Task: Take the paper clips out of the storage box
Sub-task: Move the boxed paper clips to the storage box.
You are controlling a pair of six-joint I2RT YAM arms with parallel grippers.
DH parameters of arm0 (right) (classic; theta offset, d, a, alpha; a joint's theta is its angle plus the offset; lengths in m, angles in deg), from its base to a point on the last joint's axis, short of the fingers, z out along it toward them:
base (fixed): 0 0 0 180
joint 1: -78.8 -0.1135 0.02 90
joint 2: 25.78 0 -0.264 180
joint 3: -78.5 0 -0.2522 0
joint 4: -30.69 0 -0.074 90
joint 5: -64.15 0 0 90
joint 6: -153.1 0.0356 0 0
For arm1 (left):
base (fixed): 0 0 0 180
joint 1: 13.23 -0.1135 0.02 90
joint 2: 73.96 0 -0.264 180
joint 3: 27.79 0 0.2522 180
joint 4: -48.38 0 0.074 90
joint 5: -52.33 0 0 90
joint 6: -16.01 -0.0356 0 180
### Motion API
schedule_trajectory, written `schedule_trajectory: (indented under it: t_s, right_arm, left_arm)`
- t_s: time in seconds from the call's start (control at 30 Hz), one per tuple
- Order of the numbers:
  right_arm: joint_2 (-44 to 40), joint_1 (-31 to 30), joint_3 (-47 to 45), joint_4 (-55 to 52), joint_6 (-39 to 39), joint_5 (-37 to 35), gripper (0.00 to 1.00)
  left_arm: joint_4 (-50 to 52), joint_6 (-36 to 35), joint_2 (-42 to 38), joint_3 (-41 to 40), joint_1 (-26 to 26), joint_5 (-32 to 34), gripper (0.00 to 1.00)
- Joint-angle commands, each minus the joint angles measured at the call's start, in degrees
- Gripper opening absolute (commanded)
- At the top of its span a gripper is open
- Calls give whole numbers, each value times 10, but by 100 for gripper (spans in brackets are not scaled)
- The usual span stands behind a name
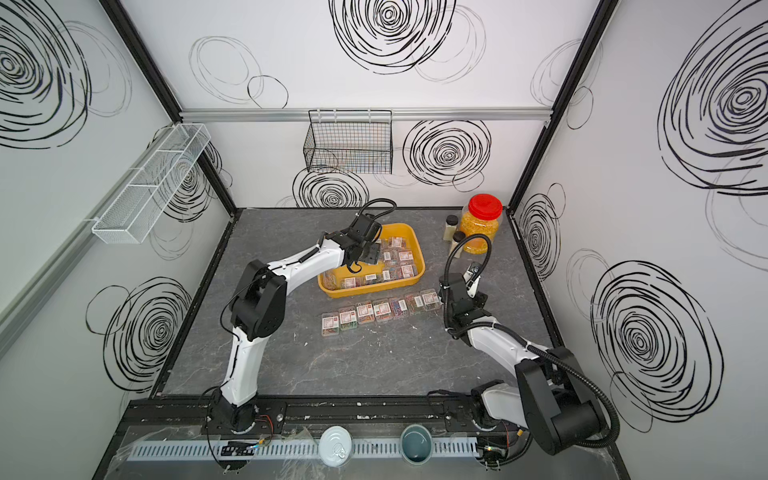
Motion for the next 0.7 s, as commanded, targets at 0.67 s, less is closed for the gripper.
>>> schedule_trajectory:
  t_s: [0.67]
  right_arm:
    - [43, -28, 46, -25, -2, -55, 87]
  left_arm:
    - [106, -76, 165, 194, -7, -35, 74]
